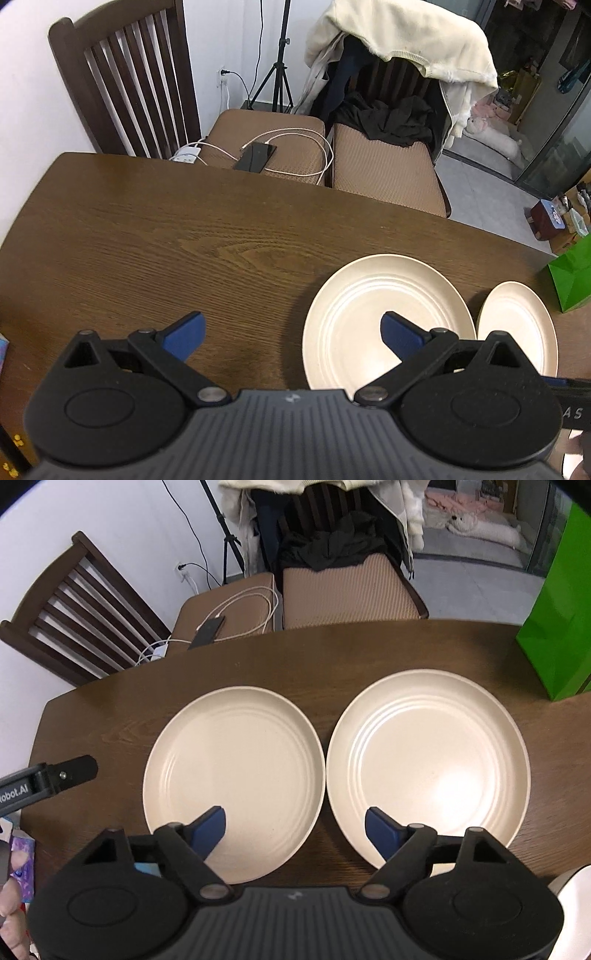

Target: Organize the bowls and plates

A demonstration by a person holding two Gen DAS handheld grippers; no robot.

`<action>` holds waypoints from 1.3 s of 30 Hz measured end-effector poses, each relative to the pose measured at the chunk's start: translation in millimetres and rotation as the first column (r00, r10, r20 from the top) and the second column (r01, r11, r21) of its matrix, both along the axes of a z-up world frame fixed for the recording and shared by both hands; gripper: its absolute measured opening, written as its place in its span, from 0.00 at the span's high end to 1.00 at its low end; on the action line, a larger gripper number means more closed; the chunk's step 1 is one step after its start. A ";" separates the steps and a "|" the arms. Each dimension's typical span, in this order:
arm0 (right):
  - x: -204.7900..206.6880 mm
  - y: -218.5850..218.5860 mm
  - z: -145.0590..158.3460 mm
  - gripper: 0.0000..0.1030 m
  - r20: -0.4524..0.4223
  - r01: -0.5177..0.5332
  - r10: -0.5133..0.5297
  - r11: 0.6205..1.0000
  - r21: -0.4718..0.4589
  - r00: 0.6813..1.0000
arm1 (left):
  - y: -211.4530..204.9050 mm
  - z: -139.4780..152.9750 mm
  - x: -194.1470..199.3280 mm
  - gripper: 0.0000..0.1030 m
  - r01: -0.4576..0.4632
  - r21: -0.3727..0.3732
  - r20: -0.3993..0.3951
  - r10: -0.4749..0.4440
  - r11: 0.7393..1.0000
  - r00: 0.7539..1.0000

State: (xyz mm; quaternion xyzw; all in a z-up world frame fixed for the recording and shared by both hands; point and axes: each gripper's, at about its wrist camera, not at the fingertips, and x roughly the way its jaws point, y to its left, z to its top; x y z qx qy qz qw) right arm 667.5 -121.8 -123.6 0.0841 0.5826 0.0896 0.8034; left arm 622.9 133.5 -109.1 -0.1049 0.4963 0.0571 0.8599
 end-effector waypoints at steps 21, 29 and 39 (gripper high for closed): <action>9.0 -1.9 -44.9 0.57 -0.065 0.035 -0.032 0.998 0.052 0.997 | -4.8 -45.5 26.1 0.26 0.019 -0.005 -0.069 -0.019 1.000 0.997; 11.1 -3.4 -56.6 0.69 -0.084 0.047 -0.041 0.996 0.074 0.996 | -4.0 -57.1 34.2 0.37 0.021 -0.012 -0.101 -0.023 1.000 0.995; 13.5 -0.7 -66.2 0.79 -0.096 0.074 -0.067 0.994 0.075 0.993 | -3.4 -69.6 41.4 0.71 0.029 -0.044 -0.126 -0.034 0.999 0.991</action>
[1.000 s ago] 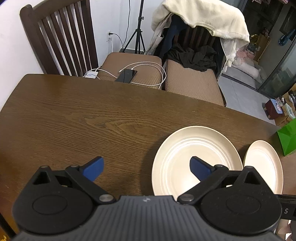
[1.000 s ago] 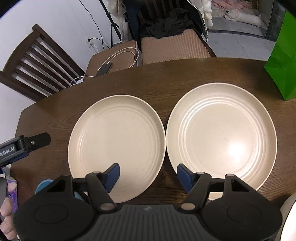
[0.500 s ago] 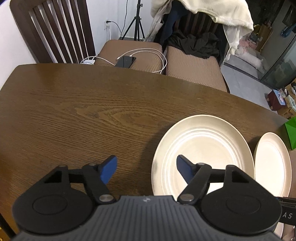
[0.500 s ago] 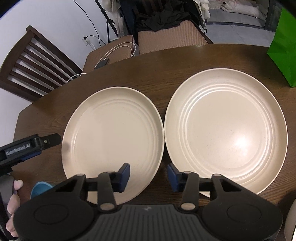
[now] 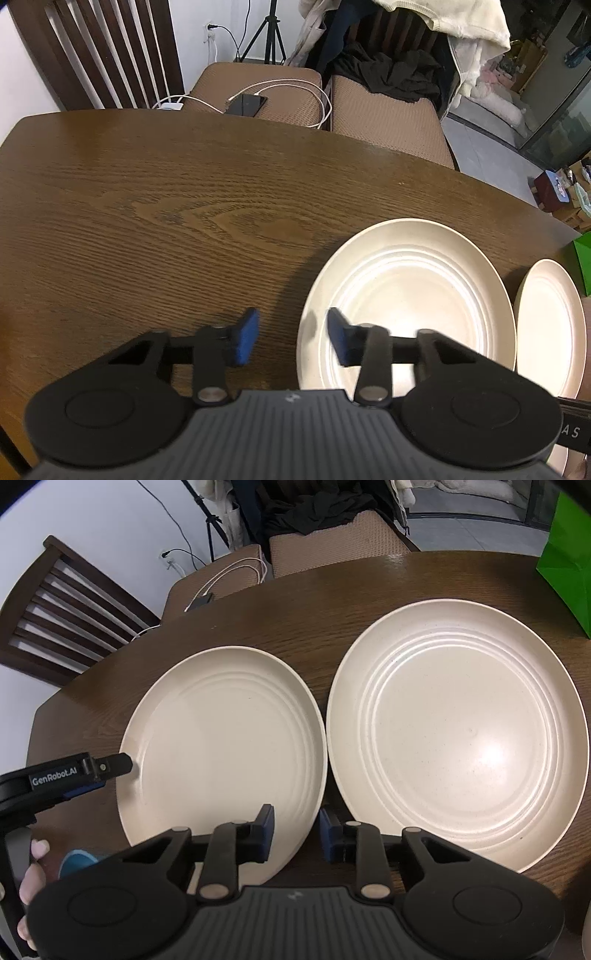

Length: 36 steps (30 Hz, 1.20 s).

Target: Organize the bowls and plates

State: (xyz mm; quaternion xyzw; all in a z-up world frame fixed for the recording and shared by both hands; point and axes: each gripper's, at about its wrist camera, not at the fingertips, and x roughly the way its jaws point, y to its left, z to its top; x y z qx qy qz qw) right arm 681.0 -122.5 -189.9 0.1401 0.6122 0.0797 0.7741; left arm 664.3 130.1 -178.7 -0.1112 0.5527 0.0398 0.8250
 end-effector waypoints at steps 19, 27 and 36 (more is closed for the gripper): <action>-2.2 5.6 -8.2 0.91 0.046 -0.006 0.009 0.998 -0.061 0.999 | -16.0 -5.8 0.0 0.91 0.040 0.047 0.010 -0.041 0.998 0.999; -6.3 6.6 -5.3 0.91 0.075 -0.012 0.017 0.997 -0.075 0.997 | -13.6 -0.6 -1.0 0.91 0.034 0.048 0.038 -0.035 0.998 0.999; -14.1 2.0 8.1 0.91 0.106 0.001 0.007 0.997 -0.073 0.994 | -16.0 14.4 -2.4 0.91 0.031 0.051 0.084 -0.035 0.998 0.996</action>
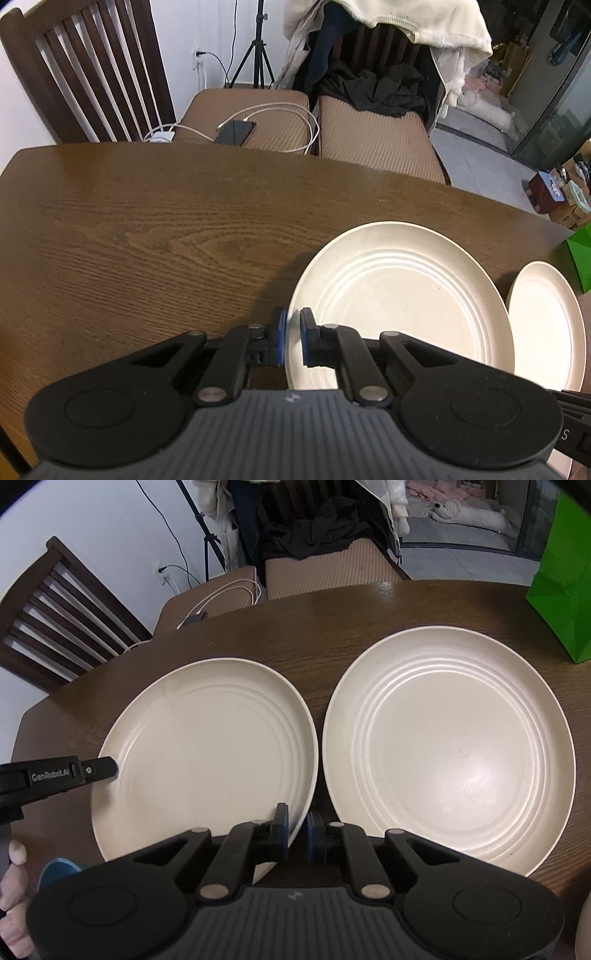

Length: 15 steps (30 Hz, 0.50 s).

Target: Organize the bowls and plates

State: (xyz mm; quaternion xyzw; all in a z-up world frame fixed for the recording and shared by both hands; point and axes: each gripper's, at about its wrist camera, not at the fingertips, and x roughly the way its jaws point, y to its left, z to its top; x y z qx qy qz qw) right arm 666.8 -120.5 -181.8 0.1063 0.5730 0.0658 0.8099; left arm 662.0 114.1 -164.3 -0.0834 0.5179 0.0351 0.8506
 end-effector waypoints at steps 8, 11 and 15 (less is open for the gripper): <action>-8.3 -2.3 21.3 0.91 0.035 0.003 -0.003 1.000 -0.003 0.999 | -1.1 19.8 -4.4 0.91 0.003 -0.001 0.037 -0.003 1.000 0.999; -11.6 -2.7 30.5 0.91 0.048 0.003 -0.003 1.000 -0.004 0.999 | -1.6 27.9 -4.7 0.91 0.000 -0.003 0.051 0.001 1.000 0.999; -16.0 -4.9 43.5 0.91 0.065 0.006 -0.006 1.000 -0.002 0.998 | -4.2 39.1 -7.7 0.91 -0.004 -0.009 0.074 0.005 1.000 0.997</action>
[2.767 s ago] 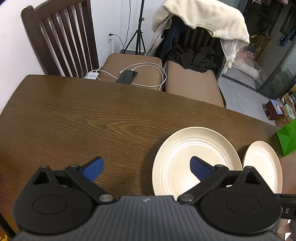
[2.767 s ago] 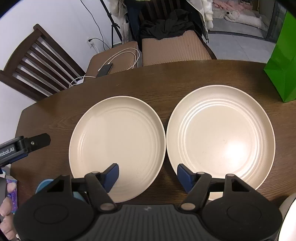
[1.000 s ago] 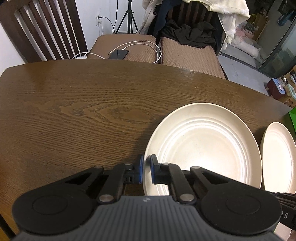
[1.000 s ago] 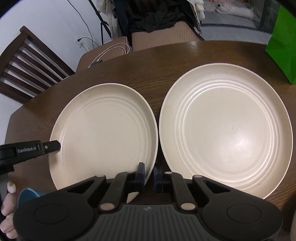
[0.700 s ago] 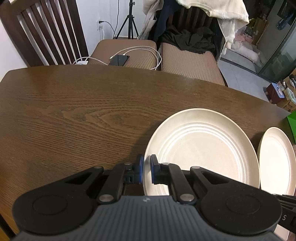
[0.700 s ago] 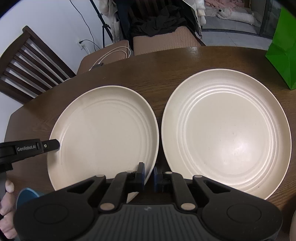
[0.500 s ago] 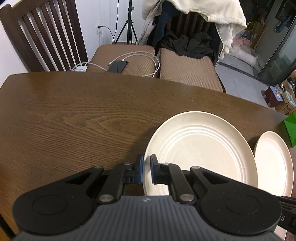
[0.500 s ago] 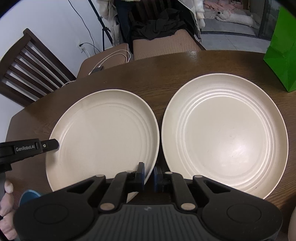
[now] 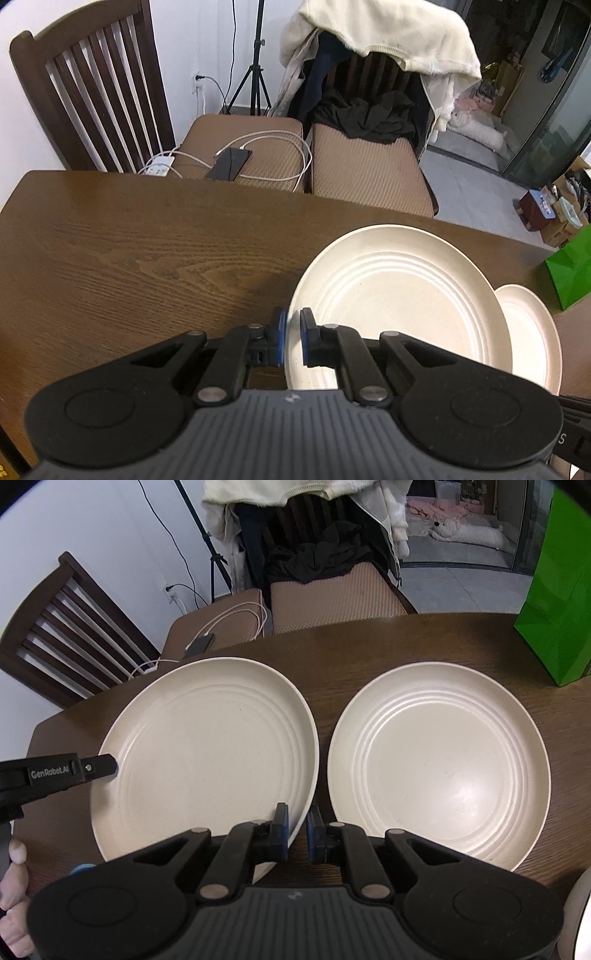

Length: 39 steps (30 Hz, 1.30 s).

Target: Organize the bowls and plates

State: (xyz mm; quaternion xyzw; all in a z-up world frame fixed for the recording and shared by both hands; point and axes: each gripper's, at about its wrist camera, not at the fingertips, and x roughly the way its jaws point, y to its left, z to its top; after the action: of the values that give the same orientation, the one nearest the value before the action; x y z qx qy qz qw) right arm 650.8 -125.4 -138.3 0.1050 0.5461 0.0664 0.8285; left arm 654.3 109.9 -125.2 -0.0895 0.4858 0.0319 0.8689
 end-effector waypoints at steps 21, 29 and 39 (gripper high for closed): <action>-25.1 -18.3 39.4 0.91 0.060 0.031 -0.032 0.999 0.006 0.998 | -22.4 43.0 -26.0 0.91 0.030 0.007 0.062 -0.031 1.000 0.998; -38.0 -25.0 52.9 0.91 0.077 0.038 -0.038 0.999 0.007 0.996 | -30.3 57.5 -42.3 0.91 0.038 0.009 0.077 -0.038 0.999 0.996; -62.6 -33.1 69.5 0.91 0.100 0.039 -0.039 0.999 0.007 0.994 | -37.1 74.0 -68.9 0.91 0.043 0.008 0.100 -0.043 0.999 0.994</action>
State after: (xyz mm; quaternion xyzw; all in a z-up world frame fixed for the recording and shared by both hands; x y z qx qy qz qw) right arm 588.3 -158.5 -68.8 0.1143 0.5014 0.0568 0.8558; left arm 585.4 72.9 -51.2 -0.0778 0.4435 0.0101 0.8928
